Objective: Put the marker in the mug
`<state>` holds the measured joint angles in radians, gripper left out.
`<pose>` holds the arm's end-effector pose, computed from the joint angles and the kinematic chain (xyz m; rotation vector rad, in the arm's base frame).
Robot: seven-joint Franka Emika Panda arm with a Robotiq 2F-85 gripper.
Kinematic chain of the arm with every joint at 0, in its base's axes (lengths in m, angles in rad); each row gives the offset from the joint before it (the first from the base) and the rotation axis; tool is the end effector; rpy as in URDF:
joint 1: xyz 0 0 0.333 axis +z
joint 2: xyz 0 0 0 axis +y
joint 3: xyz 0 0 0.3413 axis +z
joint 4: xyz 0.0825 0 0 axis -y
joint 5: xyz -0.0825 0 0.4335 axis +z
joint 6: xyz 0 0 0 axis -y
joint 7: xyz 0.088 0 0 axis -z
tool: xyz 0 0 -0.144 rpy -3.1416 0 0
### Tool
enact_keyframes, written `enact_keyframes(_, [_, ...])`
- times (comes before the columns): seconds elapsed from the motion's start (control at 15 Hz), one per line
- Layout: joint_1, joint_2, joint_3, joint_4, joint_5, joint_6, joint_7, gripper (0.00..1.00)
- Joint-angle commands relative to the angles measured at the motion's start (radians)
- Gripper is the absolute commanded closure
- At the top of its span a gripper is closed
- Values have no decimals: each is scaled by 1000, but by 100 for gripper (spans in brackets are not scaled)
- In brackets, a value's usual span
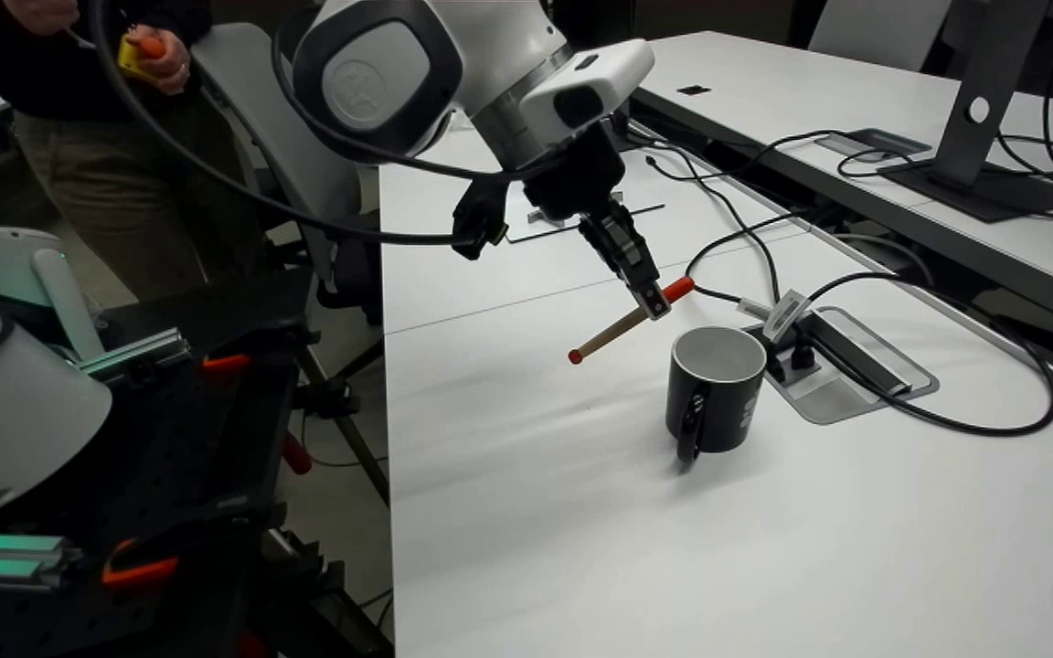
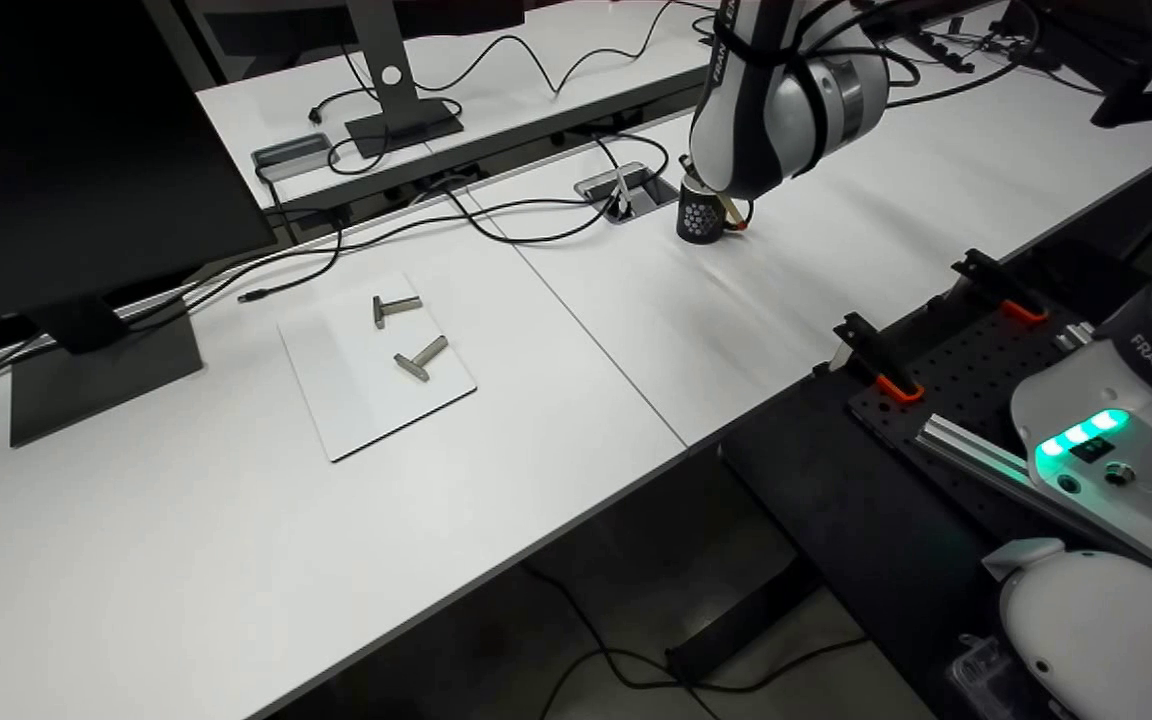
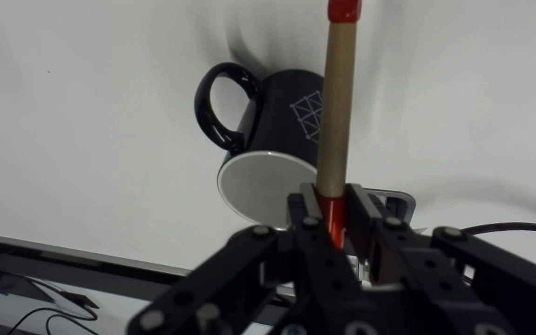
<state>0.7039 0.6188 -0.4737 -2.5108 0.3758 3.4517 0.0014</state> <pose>0.5027 0.0334 0.0704 2.8281 -0.0340 0.6660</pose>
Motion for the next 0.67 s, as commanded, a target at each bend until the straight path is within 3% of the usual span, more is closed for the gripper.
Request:
enact_keyframes(0.0, [90, 15, -61, -17, 63, 11, -12, 93])
enact_keyframes(0.27, [160, 25, -108, -28, 86, 1, -7, 93])
enact_keyframes(0.47, [170, 10, -111, -36, 66, 2, -9, 93])
enact_keyframes(0.53, [135, 16, -87, -22, 58, 2, -7, 71])
enact_keyframes(0.6, [140, 16, -87, -22, 58, 2, -7, 71])
